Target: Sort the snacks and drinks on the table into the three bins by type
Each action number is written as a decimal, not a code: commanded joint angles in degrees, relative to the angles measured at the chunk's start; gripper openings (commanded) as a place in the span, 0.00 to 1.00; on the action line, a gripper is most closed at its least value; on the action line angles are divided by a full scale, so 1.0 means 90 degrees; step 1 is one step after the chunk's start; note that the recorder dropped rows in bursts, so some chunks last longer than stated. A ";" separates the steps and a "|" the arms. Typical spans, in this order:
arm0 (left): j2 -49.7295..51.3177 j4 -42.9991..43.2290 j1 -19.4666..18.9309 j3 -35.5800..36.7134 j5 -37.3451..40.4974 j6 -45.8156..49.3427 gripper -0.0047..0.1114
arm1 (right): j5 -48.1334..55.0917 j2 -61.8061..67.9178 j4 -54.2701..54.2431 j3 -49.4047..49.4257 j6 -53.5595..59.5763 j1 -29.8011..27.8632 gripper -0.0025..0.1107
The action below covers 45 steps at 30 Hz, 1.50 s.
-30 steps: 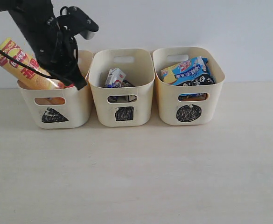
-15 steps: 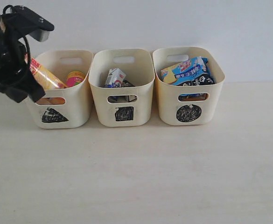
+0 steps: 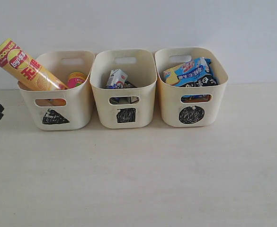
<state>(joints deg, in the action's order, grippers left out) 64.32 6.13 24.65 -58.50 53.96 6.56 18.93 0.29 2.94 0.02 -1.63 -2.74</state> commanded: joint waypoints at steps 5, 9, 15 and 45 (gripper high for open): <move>-0.1297 -0.0518 -0.0007 0.0484 0.0156 0.0168 0.08 | -0.0056 -0.0033 0.0044 -0.0002 0.0024 -0.0010 0.02; -0.1576 -0.0995 -0.0007 0.0484 0.0085 0.0168 0.08 | -0.0056 -0.0033 0.0044 -0.0002 0.0024 -0.0010 0.02; -0.1701 -0.1455 -0.0007 0.0717 -0.0296 0.0056 0.08 | -0.0056 -0.0033 0.0044 -0.0002 0.0024 -0.0010 0.02; -0.6080 -0.1542 -0.1336 0.4818 -0.3918 0.0085 0.08 | -0.0056 -0.0033 0.0044 -0.0002 0.0024 -0.0010 0.02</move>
<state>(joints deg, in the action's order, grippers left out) 13.39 -7.10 14.58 -17.00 19.77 7.66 18.93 0.29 2.94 0.02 -1.63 -2.74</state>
